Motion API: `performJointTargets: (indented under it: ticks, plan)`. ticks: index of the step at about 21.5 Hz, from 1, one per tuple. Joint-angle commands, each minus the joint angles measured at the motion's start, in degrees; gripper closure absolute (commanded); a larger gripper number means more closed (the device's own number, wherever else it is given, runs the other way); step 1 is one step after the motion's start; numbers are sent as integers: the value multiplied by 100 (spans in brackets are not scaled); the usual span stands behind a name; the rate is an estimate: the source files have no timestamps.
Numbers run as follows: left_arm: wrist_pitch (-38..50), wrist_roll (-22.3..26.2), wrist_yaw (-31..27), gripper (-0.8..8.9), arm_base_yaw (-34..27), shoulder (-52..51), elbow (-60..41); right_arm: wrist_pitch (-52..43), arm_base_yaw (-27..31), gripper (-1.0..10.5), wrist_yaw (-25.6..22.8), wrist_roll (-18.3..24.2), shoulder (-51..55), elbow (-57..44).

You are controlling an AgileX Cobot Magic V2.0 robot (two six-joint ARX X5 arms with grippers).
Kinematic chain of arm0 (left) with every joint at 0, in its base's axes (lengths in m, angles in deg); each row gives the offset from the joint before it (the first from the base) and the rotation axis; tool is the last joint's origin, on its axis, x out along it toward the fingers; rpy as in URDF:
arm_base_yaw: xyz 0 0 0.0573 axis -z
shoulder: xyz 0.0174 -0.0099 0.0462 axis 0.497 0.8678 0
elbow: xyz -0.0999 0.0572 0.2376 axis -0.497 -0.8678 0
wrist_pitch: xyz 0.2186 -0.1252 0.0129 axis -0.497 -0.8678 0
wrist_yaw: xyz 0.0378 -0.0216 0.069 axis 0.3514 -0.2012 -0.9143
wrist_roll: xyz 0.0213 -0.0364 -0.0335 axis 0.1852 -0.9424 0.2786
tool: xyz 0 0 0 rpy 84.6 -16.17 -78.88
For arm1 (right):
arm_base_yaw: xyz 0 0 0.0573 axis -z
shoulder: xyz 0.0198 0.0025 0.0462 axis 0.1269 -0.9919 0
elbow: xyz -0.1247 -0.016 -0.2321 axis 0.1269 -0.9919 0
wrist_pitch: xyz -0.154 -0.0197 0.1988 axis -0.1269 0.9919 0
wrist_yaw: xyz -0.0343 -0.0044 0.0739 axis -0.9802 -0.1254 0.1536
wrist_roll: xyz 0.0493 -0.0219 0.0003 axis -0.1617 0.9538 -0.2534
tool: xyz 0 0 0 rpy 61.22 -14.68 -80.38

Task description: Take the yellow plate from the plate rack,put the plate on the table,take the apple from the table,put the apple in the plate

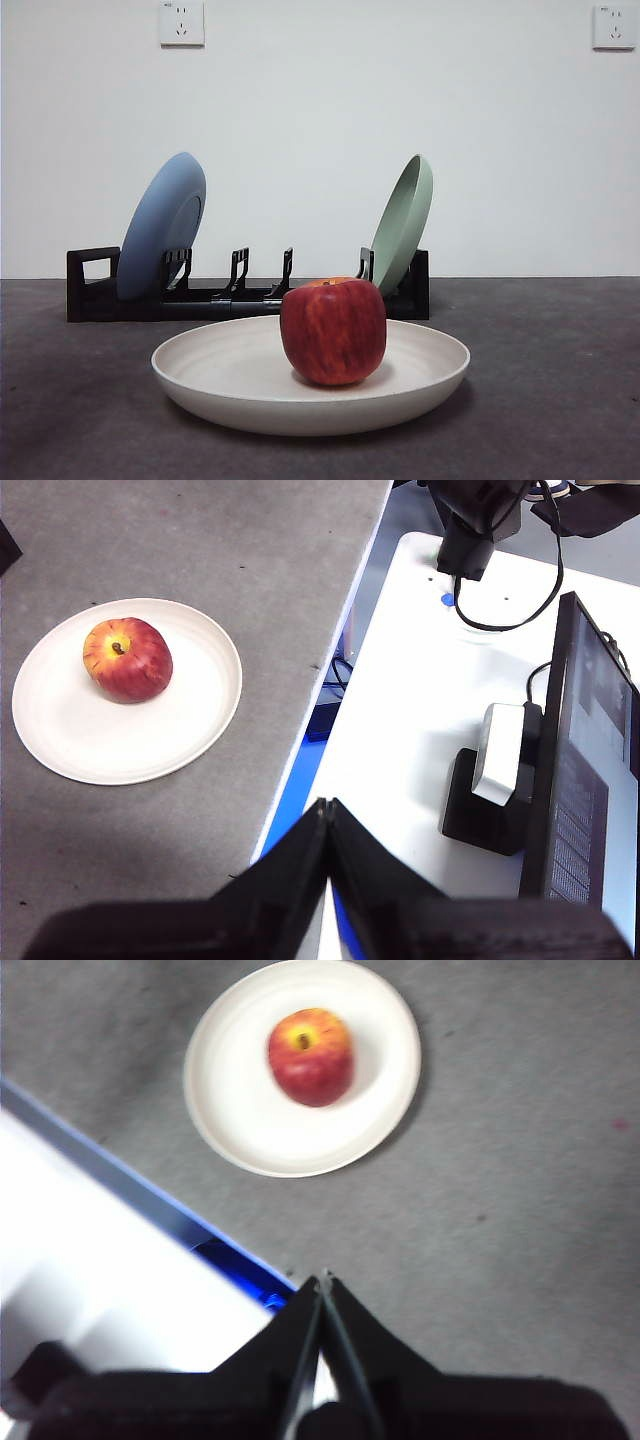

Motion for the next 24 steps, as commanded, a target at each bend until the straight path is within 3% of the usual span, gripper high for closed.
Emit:
performJointTargets:
  ticks: [1, 12, 15, 18, 20, 22, 24]
  plan:
    - [15, 66, -15, 818, 11, 0, -20, -15, -2, 945, -184, -52, -26, 2]
    - [284, 68, -22, 818, 11, 11, -20, -17, -2, 945, -949, -52, -31, 2]
    - [479, 79, -249, 818, 11, 11, -20, -17, -2, 945, -1056, -52, -31, 2]
    - [970, 494, -640, 818, -4, 9, -20, -17, -2, 945, -1104, -52, -31, 2]
    - [1550, 1088, -890, 818, -190, -37, -22, -17, -2, 945, -1104, -52, -31, 2]
    - [2221, 1635, -907, 818, -584, -46, -26, -17, -2, 945, -1104, -52, -31, 2]
    - [2855, 1856, -807, 817, -1113, -52, -35, -17, -2, 945, -1104, -52, -31, 2]
